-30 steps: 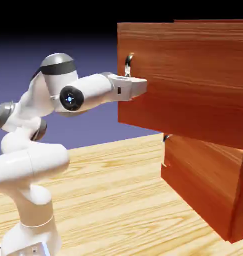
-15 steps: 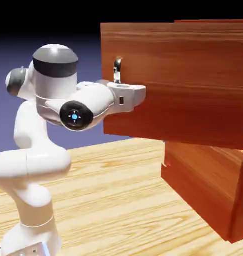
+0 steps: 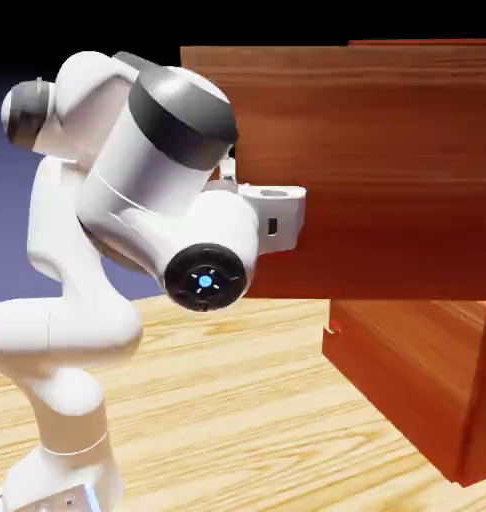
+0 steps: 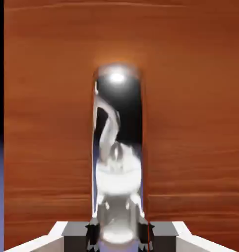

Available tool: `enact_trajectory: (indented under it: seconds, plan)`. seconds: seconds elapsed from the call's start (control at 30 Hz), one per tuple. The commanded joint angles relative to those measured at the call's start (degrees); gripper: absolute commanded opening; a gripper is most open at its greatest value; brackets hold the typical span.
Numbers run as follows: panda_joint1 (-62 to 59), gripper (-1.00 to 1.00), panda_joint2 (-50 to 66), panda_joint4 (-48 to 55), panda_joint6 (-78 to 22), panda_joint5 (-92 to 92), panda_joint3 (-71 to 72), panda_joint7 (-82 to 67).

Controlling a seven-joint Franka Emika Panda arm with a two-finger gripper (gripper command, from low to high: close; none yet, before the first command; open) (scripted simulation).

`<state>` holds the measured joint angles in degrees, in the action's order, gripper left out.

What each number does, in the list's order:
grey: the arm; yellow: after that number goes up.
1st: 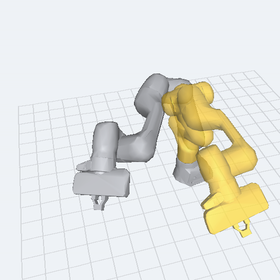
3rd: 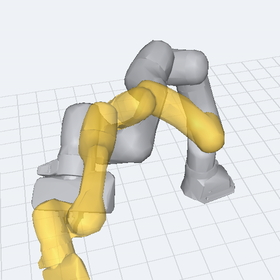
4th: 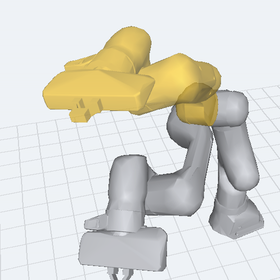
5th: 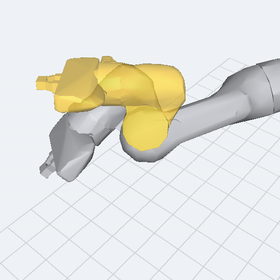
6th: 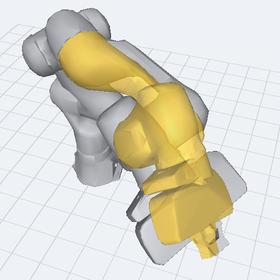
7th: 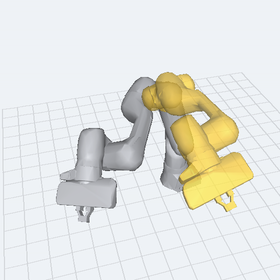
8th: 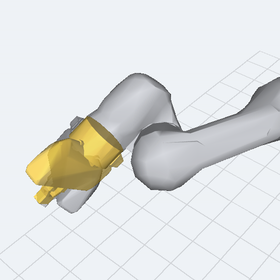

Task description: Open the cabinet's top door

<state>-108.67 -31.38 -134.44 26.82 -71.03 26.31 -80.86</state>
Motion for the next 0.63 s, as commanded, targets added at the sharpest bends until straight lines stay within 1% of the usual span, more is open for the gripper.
enact_trajectory:
  seconds: [0.0,0.27,0.57,0.6]
  plan:
    - [0.0,-1.0,2.1,1.7,0.1,1.5,0.4,-0.9]
    - [0.9,-1.0,18.7,16.1,0.4,11.3,3.5,-4.3]
    - [3.9,-1.0,36.9,33.6,-0.7,18.2,6.8,-1.2]
    - [3.9,1.0,36.9,33.6,-0.7,18.2,6.8,-1.2]
